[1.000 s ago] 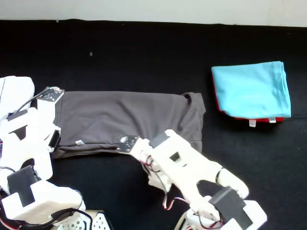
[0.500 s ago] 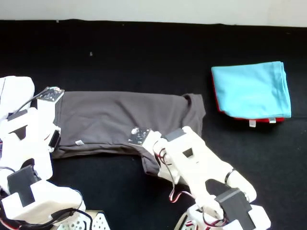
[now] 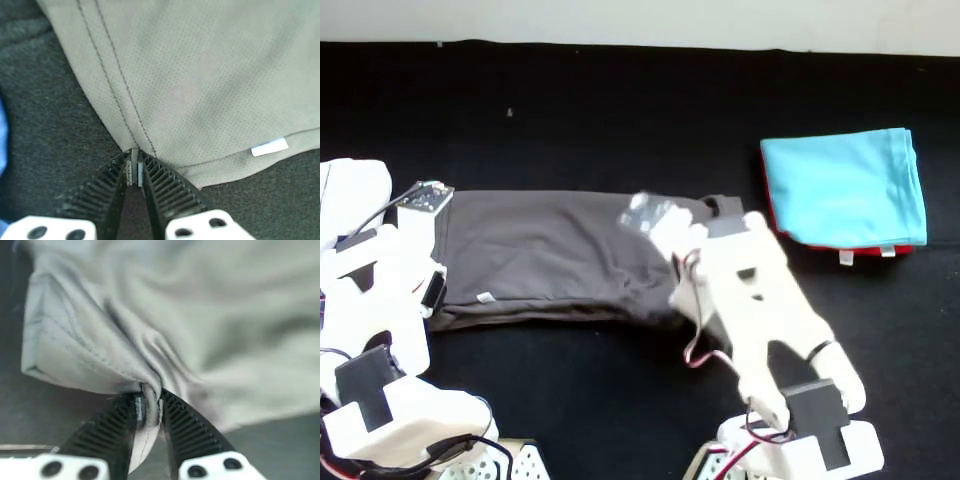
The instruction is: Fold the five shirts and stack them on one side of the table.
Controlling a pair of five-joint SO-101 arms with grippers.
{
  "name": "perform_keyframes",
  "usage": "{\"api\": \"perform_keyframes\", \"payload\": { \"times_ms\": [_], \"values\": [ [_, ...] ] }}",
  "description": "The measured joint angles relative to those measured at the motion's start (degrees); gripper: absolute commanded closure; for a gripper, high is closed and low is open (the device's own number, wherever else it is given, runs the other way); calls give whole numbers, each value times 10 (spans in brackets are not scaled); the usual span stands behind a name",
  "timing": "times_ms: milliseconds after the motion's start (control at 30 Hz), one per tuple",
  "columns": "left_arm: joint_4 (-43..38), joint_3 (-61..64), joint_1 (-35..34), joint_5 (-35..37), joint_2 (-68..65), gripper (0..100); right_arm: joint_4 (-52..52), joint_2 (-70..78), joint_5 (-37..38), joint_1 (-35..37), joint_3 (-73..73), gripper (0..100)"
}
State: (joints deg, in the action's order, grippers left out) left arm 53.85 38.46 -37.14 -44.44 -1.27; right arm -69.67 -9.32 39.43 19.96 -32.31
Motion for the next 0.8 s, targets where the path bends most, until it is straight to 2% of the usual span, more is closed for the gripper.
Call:
{"api": "perform_keyframes", "payload": {
  "times_ms": [167,400,500,600,800],
  "values": [
    [0,0,0,0,0,991,-9,44,1,-13,114,992],
    [0,0,0,0,0,991,-28,228,1,-14,276,982],
    [0,0,0,-1,0,991,-47,297,0,-14,358,878],
    [0,0,0,-1,0,991,-57,353,-47,-24,437,781],
    [0,0,0,-1,0,991,-71,374,-187,-65,558,779]
  ]
}}
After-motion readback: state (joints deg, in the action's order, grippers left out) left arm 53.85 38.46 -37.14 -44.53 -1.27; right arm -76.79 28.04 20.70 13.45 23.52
